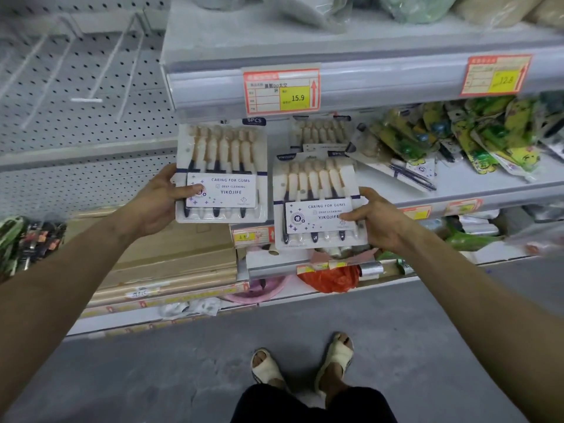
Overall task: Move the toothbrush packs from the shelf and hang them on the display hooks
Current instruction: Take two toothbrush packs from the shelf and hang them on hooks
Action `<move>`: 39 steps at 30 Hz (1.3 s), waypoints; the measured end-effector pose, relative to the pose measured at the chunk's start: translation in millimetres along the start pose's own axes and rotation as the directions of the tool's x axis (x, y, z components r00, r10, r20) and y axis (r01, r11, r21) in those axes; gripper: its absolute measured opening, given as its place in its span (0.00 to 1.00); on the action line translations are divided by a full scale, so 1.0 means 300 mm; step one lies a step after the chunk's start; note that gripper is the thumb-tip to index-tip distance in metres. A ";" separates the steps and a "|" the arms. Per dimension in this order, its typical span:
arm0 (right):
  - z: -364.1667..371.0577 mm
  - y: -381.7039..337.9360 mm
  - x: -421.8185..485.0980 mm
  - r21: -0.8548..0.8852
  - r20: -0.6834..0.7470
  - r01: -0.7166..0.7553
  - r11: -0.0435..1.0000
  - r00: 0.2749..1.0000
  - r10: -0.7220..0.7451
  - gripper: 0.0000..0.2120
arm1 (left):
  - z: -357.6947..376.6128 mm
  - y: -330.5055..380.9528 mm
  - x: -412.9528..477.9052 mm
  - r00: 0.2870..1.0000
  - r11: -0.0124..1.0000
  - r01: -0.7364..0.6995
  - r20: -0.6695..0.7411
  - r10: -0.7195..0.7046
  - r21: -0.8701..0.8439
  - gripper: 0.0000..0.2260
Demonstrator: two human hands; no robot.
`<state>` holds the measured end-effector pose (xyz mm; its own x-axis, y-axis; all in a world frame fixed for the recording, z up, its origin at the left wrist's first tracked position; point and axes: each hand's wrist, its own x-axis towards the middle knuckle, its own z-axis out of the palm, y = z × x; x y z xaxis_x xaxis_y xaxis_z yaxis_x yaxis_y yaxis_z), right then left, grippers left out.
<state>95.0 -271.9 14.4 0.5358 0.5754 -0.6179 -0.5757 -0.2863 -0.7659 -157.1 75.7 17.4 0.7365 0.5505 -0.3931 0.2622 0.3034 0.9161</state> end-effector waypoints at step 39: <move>-1.711 0.128 -0.829 0.128 -0.764 0.530 0.838 0.591 -0.258 0.25 | 2.159 -0.033 0.016 0.839 0.977 -0.151 0.542 0.046 0.151 0.34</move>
<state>256.7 -819.3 47.4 0.9371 -0.1716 -0.3039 -0.2772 0.1628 -0.9469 247.7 -428.3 57.7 0.9681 0.0542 -0.2445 0.2387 0.0958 0.9664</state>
